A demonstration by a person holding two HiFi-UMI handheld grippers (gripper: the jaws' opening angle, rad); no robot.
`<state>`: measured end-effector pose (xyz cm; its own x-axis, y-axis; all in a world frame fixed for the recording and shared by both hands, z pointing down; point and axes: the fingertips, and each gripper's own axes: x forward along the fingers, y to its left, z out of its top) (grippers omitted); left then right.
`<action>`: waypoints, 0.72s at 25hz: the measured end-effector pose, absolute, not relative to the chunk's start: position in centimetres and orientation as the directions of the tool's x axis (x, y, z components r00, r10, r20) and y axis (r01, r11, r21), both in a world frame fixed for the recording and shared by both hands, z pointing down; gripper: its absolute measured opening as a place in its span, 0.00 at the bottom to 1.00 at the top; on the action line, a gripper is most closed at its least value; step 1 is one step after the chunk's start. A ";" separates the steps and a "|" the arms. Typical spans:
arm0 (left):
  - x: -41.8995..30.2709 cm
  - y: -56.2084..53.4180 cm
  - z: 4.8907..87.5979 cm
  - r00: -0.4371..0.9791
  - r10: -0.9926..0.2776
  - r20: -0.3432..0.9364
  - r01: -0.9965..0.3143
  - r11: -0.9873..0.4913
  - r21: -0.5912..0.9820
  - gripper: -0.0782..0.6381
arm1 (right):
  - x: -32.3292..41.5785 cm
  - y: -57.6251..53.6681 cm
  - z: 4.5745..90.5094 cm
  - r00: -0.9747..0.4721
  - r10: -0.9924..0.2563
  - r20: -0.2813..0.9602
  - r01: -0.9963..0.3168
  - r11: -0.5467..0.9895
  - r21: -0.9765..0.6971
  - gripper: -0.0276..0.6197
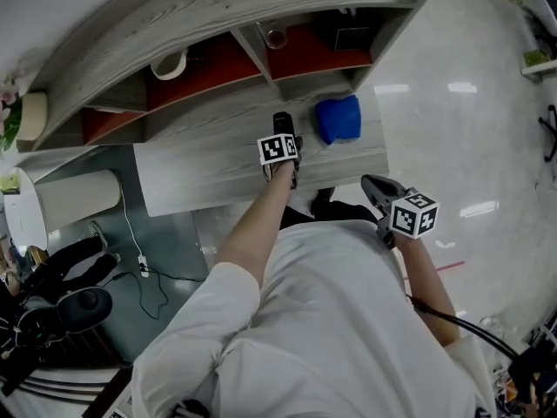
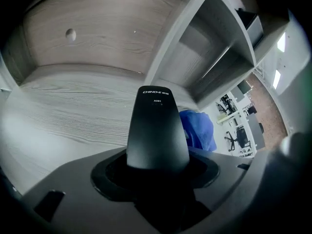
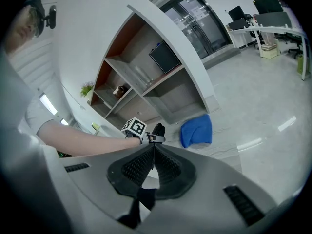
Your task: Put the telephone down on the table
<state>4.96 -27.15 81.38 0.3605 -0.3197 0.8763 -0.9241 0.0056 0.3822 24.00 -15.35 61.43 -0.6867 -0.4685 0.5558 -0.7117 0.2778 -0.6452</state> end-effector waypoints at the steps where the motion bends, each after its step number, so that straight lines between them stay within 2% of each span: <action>1: 5.1 -27.3 81.7 0.356 -0.315 0.880 -0.925 0.011 0.379 0.50 | 24.1 -15.4 61.6 -0.688 -0.461 0.561 -0.713 0.280 -0.643 0.07; 18: 6.8 -27.8 85.2 0.274 -0.299 0.914 -0.958 0.001 0.287 0.50 | 22.8 -16.0 63.7 -0.708 -0.356 0.610 -0.706 0.315 -0.635 0.07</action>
<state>6.79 -27.84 85.15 0.2739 -0.2995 0.9140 -0.9578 0.0008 0.2873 22.84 -16.01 63.70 -0.7079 -0.3559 0.6102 -0.7056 0.3150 -0.6348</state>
